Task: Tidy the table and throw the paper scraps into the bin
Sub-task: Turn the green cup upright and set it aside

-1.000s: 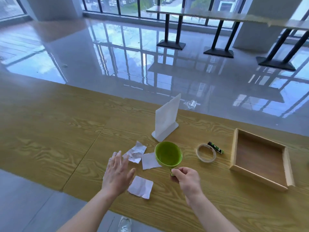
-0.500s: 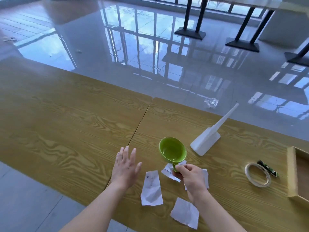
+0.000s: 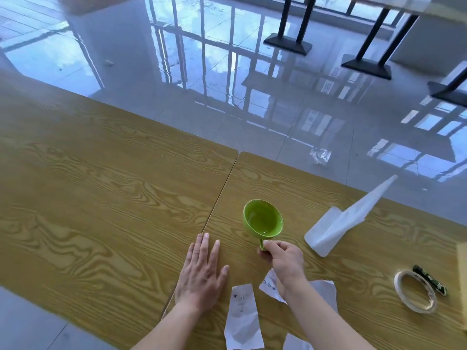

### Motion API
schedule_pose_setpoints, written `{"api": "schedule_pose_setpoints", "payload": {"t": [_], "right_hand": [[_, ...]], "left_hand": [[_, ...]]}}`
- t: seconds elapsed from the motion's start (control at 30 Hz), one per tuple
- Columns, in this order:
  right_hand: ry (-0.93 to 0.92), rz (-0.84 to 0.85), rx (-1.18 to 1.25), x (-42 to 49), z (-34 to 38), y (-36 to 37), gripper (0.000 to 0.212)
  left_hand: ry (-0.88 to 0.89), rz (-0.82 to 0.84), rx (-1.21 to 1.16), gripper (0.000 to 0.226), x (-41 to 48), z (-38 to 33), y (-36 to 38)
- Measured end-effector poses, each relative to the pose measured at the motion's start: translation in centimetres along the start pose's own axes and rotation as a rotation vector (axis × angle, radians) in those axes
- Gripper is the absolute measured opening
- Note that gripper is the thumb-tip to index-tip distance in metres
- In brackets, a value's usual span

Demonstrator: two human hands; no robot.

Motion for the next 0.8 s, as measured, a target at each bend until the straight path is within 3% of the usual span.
{"api": "schedule_pose_setpoints", "payload": {"t": [0.53, 0.8], "right_hand": [[-0.105, 0.079, -0.361, -3.3, -4.2, 4.6, 0.016], [-0.246, 0.295, -0.635, -3.2, -2.5, 4.6, 0.020]], "left_hand": [[-0.096, -0.117, -0.386, 0.061, -0.1, 1.0, -1.2], [-0.256, -0.102, -0.587, 0.048, -0.2, 1.6, -2.9]]}}
Point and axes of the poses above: each hand's wrist, its own x-axis towards the middle knuckle, its own y-axis out of the palm, z = x × y, the point moved 4 cm from there along x, towards the middle knuckle, and after that the axes turned 1 degree about -y, right-handed, at the moved point
